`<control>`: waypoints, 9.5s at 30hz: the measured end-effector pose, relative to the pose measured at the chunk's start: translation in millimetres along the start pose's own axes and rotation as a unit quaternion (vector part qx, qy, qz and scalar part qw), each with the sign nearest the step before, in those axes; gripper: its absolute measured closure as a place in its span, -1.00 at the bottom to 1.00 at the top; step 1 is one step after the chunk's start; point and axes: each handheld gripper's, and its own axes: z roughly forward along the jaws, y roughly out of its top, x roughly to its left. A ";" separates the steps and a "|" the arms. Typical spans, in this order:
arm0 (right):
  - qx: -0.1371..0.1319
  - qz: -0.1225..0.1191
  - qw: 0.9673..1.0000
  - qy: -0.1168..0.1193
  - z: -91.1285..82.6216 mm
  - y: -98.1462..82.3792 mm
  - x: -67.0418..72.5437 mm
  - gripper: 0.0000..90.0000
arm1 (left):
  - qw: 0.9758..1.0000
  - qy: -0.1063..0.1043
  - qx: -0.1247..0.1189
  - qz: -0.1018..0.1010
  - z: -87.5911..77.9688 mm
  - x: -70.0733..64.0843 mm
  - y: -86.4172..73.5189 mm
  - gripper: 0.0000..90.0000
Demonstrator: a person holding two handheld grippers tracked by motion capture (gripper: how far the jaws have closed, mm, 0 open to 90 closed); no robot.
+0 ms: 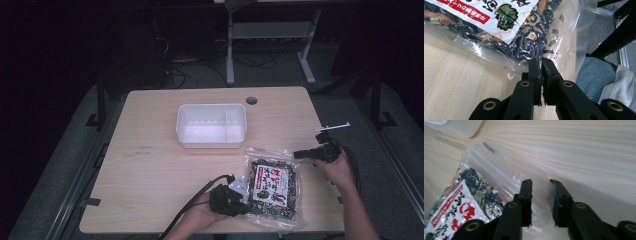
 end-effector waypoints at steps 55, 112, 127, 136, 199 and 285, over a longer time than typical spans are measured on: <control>-0.169 -0.152 0.966 0.121 -109.5 -2.7 98.9 0.99 | 0.977 -0.073 -0.137 -0.147 -12.4 50.7 0.3 0.20; -0.113 -0.188 0.954 0.205 -89.7 -8.2 118.3 0.71 | 0.989 0.041 -0.122 -0.072 -56.3 37.8 -14.2 0.11; -0.135 -0.192 0.957 0.171 -101.2 8.3 134.1 0.71 | 0.990 0.081 -0.088 -0.070 -70.7 35.1 -40.8 -0.11; -0.148 -0.214 0.951 0.166 -101.8 29.8 153.6 0.71 | 0.990 0.094 -0.077 -0.074 -81.7 36.1 -61.1 -0.23; -0.192 -0.284 0.928 0.143 -37.2 175.4 239.5 0.71 | 0.981 0.147 -0.074 -0.103 -115.0 50.7 -113.9 -0.42; -0.164 -0.242 0.950 0.110 85.8 176.0 217.3 0.44 | 0.979 0.143 -0.092 -0.114 -122.0 56.7 -118.5 -0.41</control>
